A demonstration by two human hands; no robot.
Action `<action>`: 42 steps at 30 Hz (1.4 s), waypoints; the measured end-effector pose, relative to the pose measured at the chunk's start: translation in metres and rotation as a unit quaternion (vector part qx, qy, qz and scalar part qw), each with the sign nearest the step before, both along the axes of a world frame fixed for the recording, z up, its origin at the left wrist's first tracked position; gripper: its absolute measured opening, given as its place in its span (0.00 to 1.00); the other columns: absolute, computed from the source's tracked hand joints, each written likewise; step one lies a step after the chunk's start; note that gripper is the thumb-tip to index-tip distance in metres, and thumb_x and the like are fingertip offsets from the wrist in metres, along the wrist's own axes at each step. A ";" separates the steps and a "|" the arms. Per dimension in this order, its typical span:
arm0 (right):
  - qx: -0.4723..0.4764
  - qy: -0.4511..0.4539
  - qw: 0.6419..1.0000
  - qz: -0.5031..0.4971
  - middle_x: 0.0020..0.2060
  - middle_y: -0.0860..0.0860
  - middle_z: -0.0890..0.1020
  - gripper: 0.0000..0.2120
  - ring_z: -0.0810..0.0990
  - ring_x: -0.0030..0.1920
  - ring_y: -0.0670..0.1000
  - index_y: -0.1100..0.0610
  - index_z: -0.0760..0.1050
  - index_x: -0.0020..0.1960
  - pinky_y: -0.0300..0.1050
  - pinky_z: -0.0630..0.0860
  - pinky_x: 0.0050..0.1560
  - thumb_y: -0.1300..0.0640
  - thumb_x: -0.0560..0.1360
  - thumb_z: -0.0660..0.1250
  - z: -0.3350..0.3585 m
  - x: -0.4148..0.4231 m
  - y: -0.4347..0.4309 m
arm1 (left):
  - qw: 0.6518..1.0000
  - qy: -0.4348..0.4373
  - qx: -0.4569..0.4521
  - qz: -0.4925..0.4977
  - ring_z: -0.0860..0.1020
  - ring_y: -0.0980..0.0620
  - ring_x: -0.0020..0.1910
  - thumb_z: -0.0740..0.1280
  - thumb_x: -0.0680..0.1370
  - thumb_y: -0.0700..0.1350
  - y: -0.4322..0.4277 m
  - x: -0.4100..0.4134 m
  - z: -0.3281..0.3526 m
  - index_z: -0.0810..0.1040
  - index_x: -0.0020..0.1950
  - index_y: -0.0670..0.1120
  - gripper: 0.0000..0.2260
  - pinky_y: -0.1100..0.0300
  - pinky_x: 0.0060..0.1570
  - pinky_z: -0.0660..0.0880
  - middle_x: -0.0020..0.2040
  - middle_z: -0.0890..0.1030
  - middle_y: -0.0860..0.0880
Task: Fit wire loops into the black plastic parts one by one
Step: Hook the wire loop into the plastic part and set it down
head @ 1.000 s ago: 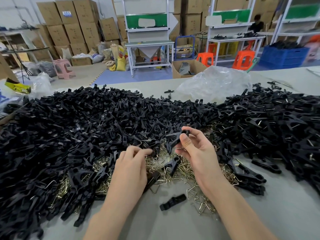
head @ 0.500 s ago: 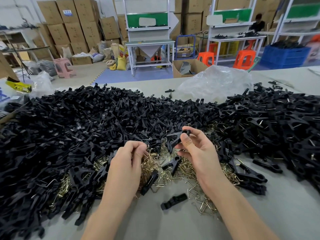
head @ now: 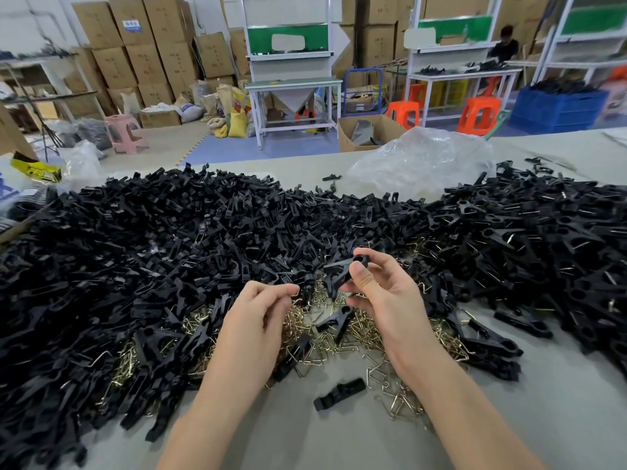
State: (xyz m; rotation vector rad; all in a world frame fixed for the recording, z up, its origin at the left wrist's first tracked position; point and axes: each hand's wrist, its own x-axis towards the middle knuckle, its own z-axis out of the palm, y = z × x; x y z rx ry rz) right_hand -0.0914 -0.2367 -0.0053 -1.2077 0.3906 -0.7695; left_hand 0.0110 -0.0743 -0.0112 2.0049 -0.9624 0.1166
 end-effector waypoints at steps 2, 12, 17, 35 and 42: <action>-0.005 0.002 1.000 0.001 0.40 0.42 0.84 0.12 0.85 0.42 0.48 0.49 0.81 0.57 0.40 0.82 0.44 0.54 0.74 0.72 -0.001 0.000 0.000 | 0.996 -0.061 0.065 -0.011 0.70 0.63 0.54 0.62 0.82 0.36 0.002 0.001 -0.001 0.81 0.62 0.56 0.18 0.76 0.47 0.67 0.51 0.71 0.63; -0.021 0.019 1.000 0.003 0.43 0.45 0.83 0.09 0.86 0.42 0.47 0.49 0.81 0.57 0.42 0.83 0.46 0.58 0.78 0.70 -0.001 -0.001 0.001 | 0.993 -0.046 0.088 -0.061 0.78 0.57 0.43 0.61 0.82 0.36 0.010 0.006 0.001 0.77 0.63 0.56 0.17 0.68 0.41 0.73 0.49 0.76 0.63; -0.023 0.022 0.999 0.002 0.45 0.48 0.82 0.09 0.86 0.42 0.47 0.49 0.81 0.57 0.42 0.83 0.46 0.58 0.78 0.70 0.000 -0.001 0.001 | 0.992 -0.032 0.098 -0.072 0.75 0.69 0.56 0.64 0.82 0.44 0.011 0.005 0.004 0.77 0.62 0.60 0.13 0.77 0.50 0.69 0.54 0.75 0.70; -0.013 0.016 1.000 0.021 0.35 0.37 0.81 0.10 0.85 0.40 0.45 0.49 0.83 0.55 0.42 0.83 0.49 0.61 0.78 0.71 0.000 -0.001 0.001 | 0.974 -0.206 -0.018 0.088 0.74 0.56 0.47 0.68 0.79 0.43 0.011 0.000 0.021 0.82 0.61 0.52 0.12 0.65 0.47 0.74 0.46 0.83 0.59; -0.032 0.009 0.996 0.079 0.47 0.50 0.84 0.12 0.86 0.50 0.50 0.45 0.84 0.51 0.41 0.81 0.53 0.62 0.75 0.73 0.001 -0.001 0.008 | 0.916 0.304 -0.263 0.001 0.80 0.56 0.38 0.72 0.78 0.41 -0.005 -0.010 0.020 0.81 0.56 0.52 0.09 0.62 0.46 0.78 0.42 0.85 0.51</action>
